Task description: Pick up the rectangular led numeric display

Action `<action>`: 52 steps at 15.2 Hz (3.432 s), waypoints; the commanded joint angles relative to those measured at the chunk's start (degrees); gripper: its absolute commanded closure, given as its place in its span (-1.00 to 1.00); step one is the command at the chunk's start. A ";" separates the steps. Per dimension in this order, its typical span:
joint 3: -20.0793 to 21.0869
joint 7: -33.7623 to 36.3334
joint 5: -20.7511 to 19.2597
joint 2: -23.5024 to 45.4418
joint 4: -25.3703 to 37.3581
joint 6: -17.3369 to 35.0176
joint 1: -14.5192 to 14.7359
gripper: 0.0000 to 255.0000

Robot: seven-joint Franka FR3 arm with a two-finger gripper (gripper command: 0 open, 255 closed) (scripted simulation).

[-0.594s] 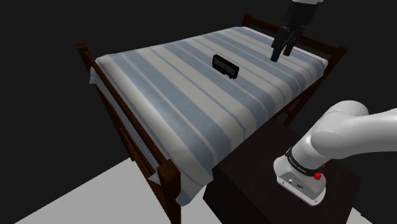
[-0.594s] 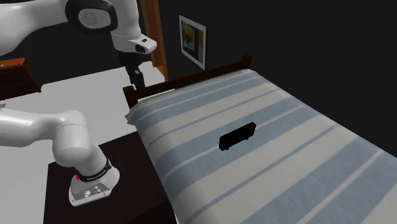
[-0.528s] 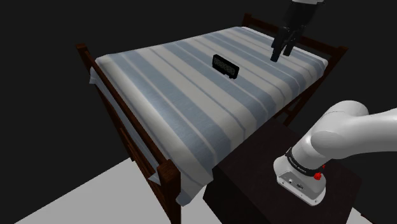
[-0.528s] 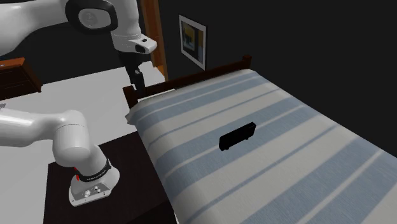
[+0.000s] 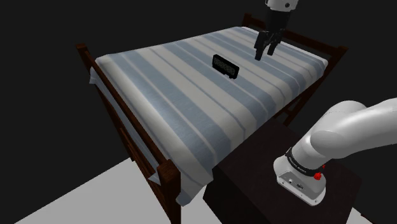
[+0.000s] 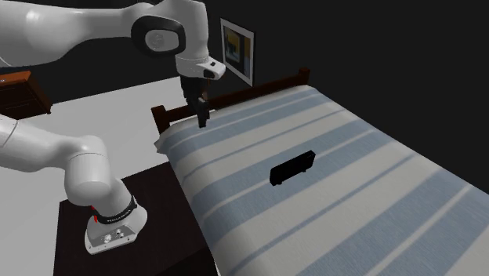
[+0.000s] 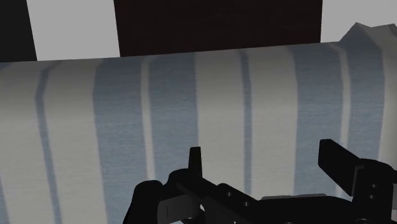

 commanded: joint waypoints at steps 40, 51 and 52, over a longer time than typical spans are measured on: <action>-6.73 -14.45 6.59 73.81 56.45 13.72 -8.31 -1.00; -6.77 -14.43 6.55 73.57 56.84 13.09 -8.32 1.00; -6.79 -14.41 6.51 73.35 57.25 12.46 -8.32 1.00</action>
